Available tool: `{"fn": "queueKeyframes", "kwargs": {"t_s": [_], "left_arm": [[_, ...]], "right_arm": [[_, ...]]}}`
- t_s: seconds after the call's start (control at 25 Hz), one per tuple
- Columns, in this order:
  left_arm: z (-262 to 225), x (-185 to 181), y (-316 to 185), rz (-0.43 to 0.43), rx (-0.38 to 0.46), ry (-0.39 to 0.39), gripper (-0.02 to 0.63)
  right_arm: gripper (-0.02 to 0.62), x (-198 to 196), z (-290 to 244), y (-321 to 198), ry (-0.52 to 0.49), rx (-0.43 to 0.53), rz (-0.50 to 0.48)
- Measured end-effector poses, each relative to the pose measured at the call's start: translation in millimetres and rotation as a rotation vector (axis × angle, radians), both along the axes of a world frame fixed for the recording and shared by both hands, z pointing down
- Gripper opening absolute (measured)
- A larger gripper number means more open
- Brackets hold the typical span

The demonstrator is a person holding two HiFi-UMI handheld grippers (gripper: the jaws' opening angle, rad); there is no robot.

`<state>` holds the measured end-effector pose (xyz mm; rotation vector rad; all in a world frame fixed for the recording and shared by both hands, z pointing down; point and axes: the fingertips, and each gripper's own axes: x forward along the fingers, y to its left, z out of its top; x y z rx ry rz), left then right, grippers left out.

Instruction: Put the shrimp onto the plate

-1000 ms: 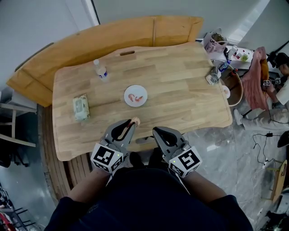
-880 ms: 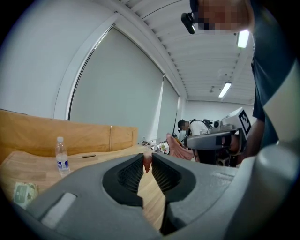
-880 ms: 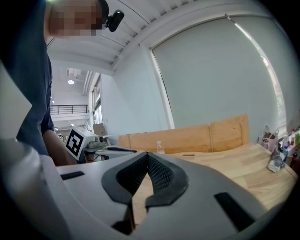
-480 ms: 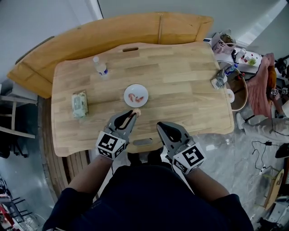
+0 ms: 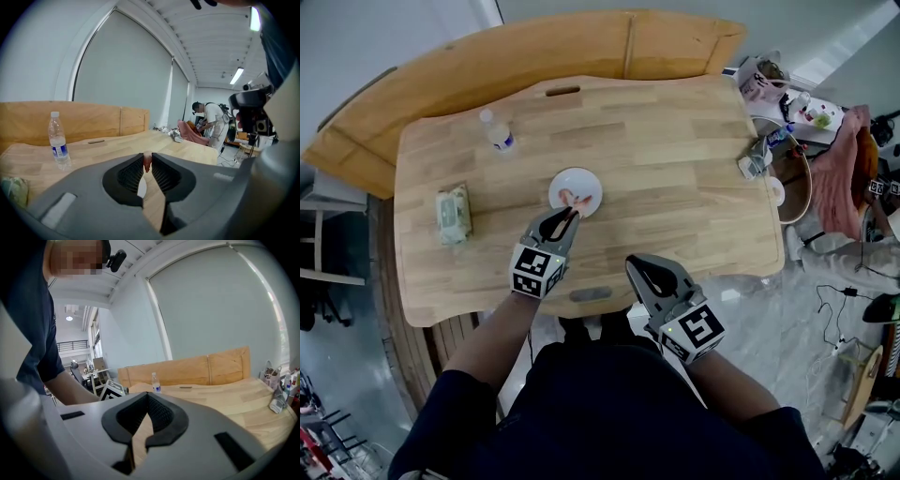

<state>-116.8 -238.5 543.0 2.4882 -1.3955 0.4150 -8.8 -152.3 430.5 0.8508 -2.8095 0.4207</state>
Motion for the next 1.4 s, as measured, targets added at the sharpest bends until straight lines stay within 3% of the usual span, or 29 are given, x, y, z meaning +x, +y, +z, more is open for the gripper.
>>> {"fn": "queueKeyframes", "kwargs": {"t_s": [0.44,0.8,1.4], "left_arm": [[72,-14,-54,-0.063,-0.137,-0.115,0.058],[117,-14,-86,-0.043,-0.247,-0.278,0.058],[158,-11,-107,0.017,-0.310,-0.382,0.058]], "right_arm": [[0.011,-5,24,-8,0.011,-0.054,-0.005],[0.011,1,38,-15,0.025,-0.084,0.005],[0.011,17,57,-16,0.026,-0.131,0.028]]}}
